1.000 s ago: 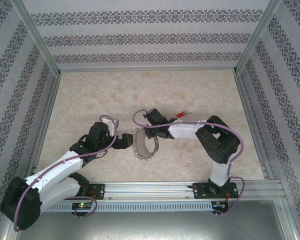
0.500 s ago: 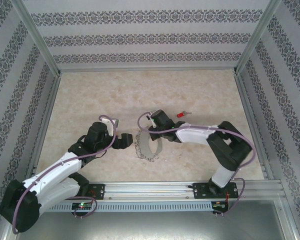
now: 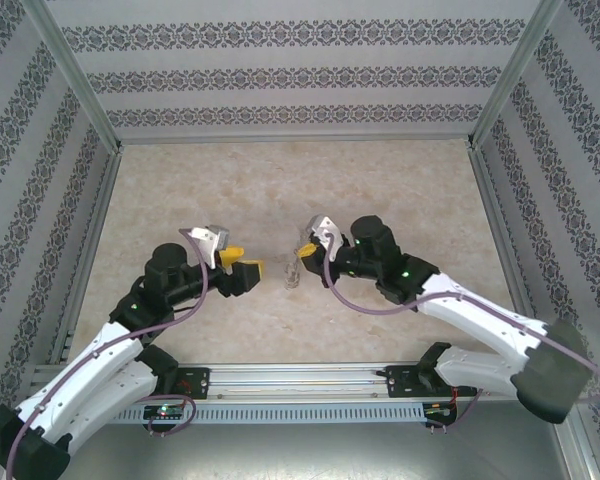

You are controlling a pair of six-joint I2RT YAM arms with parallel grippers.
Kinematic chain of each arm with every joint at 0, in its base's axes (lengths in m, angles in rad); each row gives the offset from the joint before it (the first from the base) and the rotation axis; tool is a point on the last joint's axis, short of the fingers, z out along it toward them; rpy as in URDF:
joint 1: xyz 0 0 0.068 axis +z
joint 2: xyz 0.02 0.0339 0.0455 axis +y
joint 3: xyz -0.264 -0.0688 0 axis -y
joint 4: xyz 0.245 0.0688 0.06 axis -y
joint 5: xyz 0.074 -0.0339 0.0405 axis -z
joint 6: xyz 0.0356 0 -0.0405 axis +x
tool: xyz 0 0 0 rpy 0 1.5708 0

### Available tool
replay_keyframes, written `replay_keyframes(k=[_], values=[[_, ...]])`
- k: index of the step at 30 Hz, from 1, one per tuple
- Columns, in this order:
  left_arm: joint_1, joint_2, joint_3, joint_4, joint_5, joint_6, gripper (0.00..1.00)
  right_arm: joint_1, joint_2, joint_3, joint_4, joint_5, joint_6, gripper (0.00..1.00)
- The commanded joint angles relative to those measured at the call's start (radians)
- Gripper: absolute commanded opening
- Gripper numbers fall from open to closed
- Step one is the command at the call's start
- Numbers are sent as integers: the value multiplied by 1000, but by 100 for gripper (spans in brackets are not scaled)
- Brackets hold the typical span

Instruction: Put the keys on the keyring

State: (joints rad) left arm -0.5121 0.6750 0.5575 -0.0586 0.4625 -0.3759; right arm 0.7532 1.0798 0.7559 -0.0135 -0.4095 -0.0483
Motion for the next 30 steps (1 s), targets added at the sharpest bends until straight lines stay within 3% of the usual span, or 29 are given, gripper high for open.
replay_keyframes(k=[1,11,20,30], values=[[-21,-23,99,-51,83,100,78,10,-85,1,-24,-200,-66,0],[-124,-11,220,-142,275,323,56,14,-182,19,-56,-397,-109,0],[-303,113,318,-331,106,559,53,21,-232,10,-61,-471,-152,0],[-383,208,362,-303,47,611,39,39,-238,6,-101,-428,-183,0]])
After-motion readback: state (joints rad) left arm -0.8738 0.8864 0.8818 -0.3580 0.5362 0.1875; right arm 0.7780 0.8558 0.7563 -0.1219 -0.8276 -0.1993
